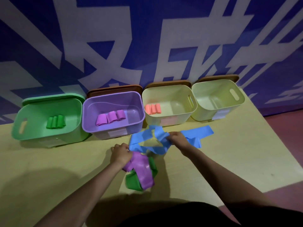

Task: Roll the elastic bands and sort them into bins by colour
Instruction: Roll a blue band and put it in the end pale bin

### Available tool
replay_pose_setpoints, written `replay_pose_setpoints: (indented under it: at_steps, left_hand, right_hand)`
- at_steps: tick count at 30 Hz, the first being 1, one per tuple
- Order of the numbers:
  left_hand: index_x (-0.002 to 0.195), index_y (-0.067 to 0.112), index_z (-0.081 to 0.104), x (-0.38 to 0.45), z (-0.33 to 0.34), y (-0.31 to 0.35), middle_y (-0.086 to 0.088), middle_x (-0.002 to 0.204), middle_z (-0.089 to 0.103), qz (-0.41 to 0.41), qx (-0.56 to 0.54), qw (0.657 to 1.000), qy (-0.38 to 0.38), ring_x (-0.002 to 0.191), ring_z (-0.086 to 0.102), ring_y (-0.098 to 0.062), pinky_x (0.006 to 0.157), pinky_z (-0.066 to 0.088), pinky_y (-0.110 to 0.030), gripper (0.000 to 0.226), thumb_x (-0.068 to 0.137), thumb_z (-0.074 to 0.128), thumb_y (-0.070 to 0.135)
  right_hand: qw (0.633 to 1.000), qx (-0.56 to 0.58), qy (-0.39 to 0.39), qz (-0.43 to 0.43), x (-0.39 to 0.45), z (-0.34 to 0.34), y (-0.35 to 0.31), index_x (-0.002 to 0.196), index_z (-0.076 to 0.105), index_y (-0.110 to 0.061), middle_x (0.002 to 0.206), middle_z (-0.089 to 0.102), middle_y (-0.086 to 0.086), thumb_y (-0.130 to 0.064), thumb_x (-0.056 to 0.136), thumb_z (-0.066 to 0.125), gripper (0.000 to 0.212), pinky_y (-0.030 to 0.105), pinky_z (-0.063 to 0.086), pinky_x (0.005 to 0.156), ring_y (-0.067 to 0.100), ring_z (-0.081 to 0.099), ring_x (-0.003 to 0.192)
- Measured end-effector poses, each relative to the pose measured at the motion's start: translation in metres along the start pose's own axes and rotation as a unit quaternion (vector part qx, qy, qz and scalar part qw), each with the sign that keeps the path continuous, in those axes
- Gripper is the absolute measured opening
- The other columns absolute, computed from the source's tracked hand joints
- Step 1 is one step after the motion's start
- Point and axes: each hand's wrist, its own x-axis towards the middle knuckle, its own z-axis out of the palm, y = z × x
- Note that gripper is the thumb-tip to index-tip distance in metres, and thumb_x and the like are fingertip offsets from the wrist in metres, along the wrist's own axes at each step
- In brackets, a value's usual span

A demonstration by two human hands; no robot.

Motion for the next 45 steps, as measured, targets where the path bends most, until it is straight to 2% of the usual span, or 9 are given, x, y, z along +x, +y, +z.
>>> replay_pose_setpoints:
  at_steps: [4,9,16,20,23,27,32,36,45]
  left_hand:
    - [0.102,0.013,0.066,-0.031,-0.013,0.052,-0.012,0.110,0.065,0.096,-0.157,0.983,0.014,0.109,0.056,-0.029,0.093,0.039,-0.032,0.014,0.092,0.057,0.018]
    - [0.093,0.015,0.062,-0.096,-0.016,0.120,-0.002,0.084,0.065,0.065,-0.363,0.921,-0.125,0.078,0.060,-0.016,0.060,0.047,-0.024,0.024,0.101,0.042,0.025]
    - [0.083,0.008,0.066,-0.144,-0.013,0.168,-0.004,0.073,0.069,0.009,-0.465,0.860,-0.210,0.077,0.065,-0.018,0.065,0.051,-0.029,0.055,0.101,0.031,0.046]
    - [0.077,0.010,0.061,-0.151,-0.006,0.192,0.003,0.058,0.064,0.026,-0.451,0.868,-0.208,0.063,0.061,-0.014,0.060,0.046,-0.027,0.049,0.100,0.035,0.045]
    - [0.086,0.009,0.062,-0.152,-0.001,0.211,0.003,0.062,0.062,0.017,-0.461,0.861,-0.214,0.060,0.058,-0.012,0.054,0.042,-0.023,0.042,0.098,0.041,0.044]
    - [0.116,0.005,0.064,-0.141,0.001,0.246,-0.005,0.090,0.069,-0.008,-0.550,0.788,-0.275,0.075,0.063,-0.015,0.071,0.045,-0.027,0.037,0.097,0.050,0.034]
    - [0.099,0.005,0.065,-0.148,-0.002,0.305,-0.008,0.080,0.069,0.035,-0.620,0.762,-0.181,0.064,0.068,-0.013,0.059,0.054,-0.024,0.016,0.095,0.054,0.016]
    - [0.096,0.003,0.064,-0.167,0.002,0.341,-0.009,0.082,0.063,0.175,-0.551,0.809,-0.102,0.070,0.060,-0.015,0.067,0.049,-0.026,0.014,0.094,0.056,0.015]
    - [0.088,0.010,0.065,-0.181,0.016,0.392,-0.008,0.076,0.062,0.276,-0.428,0.857,0.074,0.071,0.053,-0.009,0.069,0.044,-0.025,0.008,0.091,0.059,0.007]
  right_hand:
    - [0.993,0.107,0.034,-0.030,-0.037,-0.017,-0.019,0.066,0.053,-0.016,0.070,0.054,-0.005,-0.015,0.094,0.053,0.029,0.017,0.038,0.062,0.006,0.050,0.067]
    - [0.958,0.278,0.023,-0.068,-0.081,-0.028,-0.020,0.069,0.051,-0.008,0.063,0.053,0.001,-0.011,0.095,0.051,0.027,0.019,0.047,0.064,0.011,0.055,0.063]
    - [0.950,0.276,0.074,-0.123,-0.117,-0.048,-0.016,0.073,0.043,-0.001,0.075,0.037,0.011,-0.029,0.080,0.060,0.034,0.034,0.028,0.063,0.023,0.035,0.070]
    - [0.952,0.246,0.077,-0.164,-0.131,-0.073,-0.012,0.070,0.037,0.000,0.073,0.033,0.009,-0.030,0.079,0.059,0.038,0.032,0.026,0.061,0.021,0.031,0.070]
    - [0.956,0.213,0.069,-0.188,-0.137,-0.093,-0.010,0.066,0.041,-0.004,0.069,0.034,0.008,-0.037,0.077,0.059,0.039,0.030,0.028,0.062,0.018,0.034,0.067]
    - [0.957,0.193,0.054,-0.210,-0.134,-0.123,-0.002,0.065,0.041,-0.004,0.067,0.030,0.007,-0.030,0.081,0.058,0.036,0.027,0.026,0.060,0.013,0.032,0.065]
    - [0.970,0.156,0.004,-0.186,-0.121,-0.171,0.006,0.067,0.038,-0.002,0.072,0.032,0.007,-0.046,0.079,0.057,0.050,0.031,0.027,0.065,0.015,0.033,0.068]
    - [0.971,0.150,-0.025,-0.183,-0.108,-0.215,0.006,0.099,0.062,-0.008,0.092,0.061,0.007,-0.054,0.086,0.049,0.049,0.034,0.042,0.075,0.014,0.057,0.086]
    - [0.932,0.208,-0.003,-0.299,-0.092,-0.284,-0.029,0.069,0.053,-0.010,0.069,0.044,0.005,-0.048,0.079,0.059,0.039,0.031,0.035,0.066,0.019,0.041,0.070]
